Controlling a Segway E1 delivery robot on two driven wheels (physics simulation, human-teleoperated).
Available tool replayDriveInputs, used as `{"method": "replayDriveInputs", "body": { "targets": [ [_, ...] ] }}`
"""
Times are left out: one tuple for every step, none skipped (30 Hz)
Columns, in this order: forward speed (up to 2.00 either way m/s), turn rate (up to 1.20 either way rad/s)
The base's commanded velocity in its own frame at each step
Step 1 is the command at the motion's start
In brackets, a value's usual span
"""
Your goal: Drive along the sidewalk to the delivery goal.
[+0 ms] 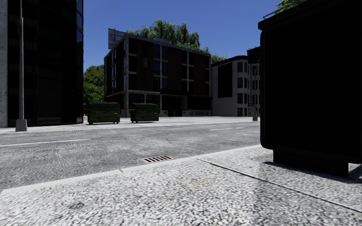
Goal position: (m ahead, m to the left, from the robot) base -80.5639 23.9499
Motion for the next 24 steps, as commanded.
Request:
{"method": "replayDriveInputs", "body": {
  "targets": [
    [0.0, 0.0],
    [0.0, 0.0],
    [0.0, 0.0],
    [0.0, 0.0],
    [0.0, 0.03],
    [0.0, 0.03],
    [0.0, 0.08],
    [0.0, 0.15],
    [0.0, 0.19],
    [0.0, 0.19],
    [0.0, 0.19],
    [0.0, 0.2],
    [0.0, 0.21],
    [0.0, 0.21],
    [0.0, 0.33],
    [0.0, 0.39],
    [0.0, 0.39],
    [0.0, 0.41],
    [0.0, 0.41],
    [0.0, 0.41],
    [0.0, 0.41],
    [0.0, 0.41],
    [0.0, 0.41],
    [0.0, 0.41]
  ]
}}
